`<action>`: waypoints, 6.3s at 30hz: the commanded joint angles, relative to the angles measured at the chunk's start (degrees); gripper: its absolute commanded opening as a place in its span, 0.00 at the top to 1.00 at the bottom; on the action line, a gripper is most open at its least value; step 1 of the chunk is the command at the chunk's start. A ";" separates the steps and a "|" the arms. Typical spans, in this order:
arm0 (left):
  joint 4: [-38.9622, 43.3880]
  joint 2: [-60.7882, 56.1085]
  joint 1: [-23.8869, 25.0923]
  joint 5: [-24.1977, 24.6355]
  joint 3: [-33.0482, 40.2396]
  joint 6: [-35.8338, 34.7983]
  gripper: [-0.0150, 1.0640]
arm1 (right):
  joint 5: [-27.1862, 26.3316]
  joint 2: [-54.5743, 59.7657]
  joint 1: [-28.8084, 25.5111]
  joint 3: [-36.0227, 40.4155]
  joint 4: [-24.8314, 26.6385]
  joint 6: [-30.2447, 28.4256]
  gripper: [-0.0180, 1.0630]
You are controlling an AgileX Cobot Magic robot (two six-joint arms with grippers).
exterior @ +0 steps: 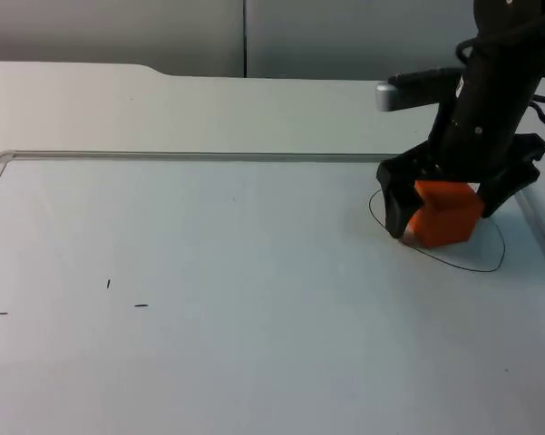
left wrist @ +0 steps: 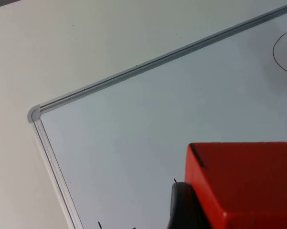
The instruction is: Pick up one cube with the left hand and another cube with the right hand. First place the cube in the right hand at the target position, then stack the cube in the left hand on top.
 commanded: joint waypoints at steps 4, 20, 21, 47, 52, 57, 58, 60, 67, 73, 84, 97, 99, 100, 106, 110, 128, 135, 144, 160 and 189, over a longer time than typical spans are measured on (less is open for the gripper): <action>-0.67 -0.43 -0.41 -0.39 0.07 -0.30 0.91 | -0.49 -11.06 0.20 0.03 -0.81 -0.46 0.01; -5.38 2.14 -0.41 -2.33 0.07 3.22 0.91 | -5.37 -53.86 0.20 0.14 -3.16 -4.97 0.01; -8.12 3.44 -0.41 -2.74 0.07 6.16 0.91 | -4.84 -57.71 0.20 0.14 -3.16 -5.58 0.01; -16.27 46.84 -21.74 -3.05 -31.57 18.09 0.91 | 10.93 -73.20 0.20 0.23 -3.16 -7.00 0.01; -17.34 54.93 -23.69 -3.51 -37.91 21.36 0.91 | 11.54 -77.12 0.20 0.23 -3.16 -7.43 0.01; -18.48 60.74 -24.34 -1.92 -44.32 23.00 0.91 | 14.04 -81.49 0.20 0.23 -3.16 -7.43 0.01; -18.48 61.98 -24.64 -0.97 -46.47 23.00 0.91 | 14.50 -82.21 0.20 0.23 -3.16 -7.32 0.01; -18.48 63.43 -24.89 -0.17 -48.30 23.00 0.91 | 14.94 -82.66 0.20 0.23 -3.16 -7.22 0.01; -17.55 71.75 -26.28 6.23 -61.67 22.16 0.95 | 16.84 -83.31 0.20 0.23 -3.16 -6.47 0.01; -12.69 76.99 -26.97 8.34 -69.05 19.05 0.99 | 16.84 -83.31 0.20 0.23 -3.02 -6.47 0.01; -27.57 79.33 -26.82 2.93 -69.98 29.97 0.99 | 17.35 -83.31 0.20 0.23 -2.90 -6.36 0.01; -59.29 76.06 -23.21 -11.61 -50.96 60.89 0.99 | 17.70 -83.31 0.20 0.23 -3.15 -6.36 0.01; -65.78 73.84 -23.59 -16.25 -45.70 70.42 0.99 | 17.80 -83.31 0.20 0.23 -3.15 -6.36 0.01; -69.70 73.29 -23.69 -17.26 -43.24 74.93 0.99 | 17.80 -83.31 0.20 0.23 -3.15 -6.36 0.01; -88.55 72.95 -23.37 -14.38 -36.37 94.35 0.99 | 17.80 -83.31 0.20 0.23 -3.15 -5.83 0.01; -88.55 73.47 -23.24 -12.19 -35.96 98.58 0.99 | 17.91 -83.31 0.20 0.23 -3.15 -5.81 0.01; -88.55 76.31 -21.42 -5.75 -37.35 103.04 0.99 | 17.80 -83.31 0.20 0.23 -4.47 -4.92 0.01; -88.55 76.55 -21.53 -6.56 -38.04 103.46 0.99 | 17.80 -83.21 0.20 0.23 -4.61 -4.51 0.01; -88.55 80.98 -21.53 -6.08 -42.84 102.93 0.99 | 17.80 -83.21 0.20 0.23 -4.94 -4.51 0.01; -88.55 84.42 -21.53 -6.67 -43.43 103.55 0.99 | 17.09 -83.21 0.20 0.23 -6.15 -4.51 0.01; -88.55 85.53 -21.53 -10.48 -44.08 106.52 0.99 | 16.96 -83.21 0.20 0.23 -6.19 -4.51 0.01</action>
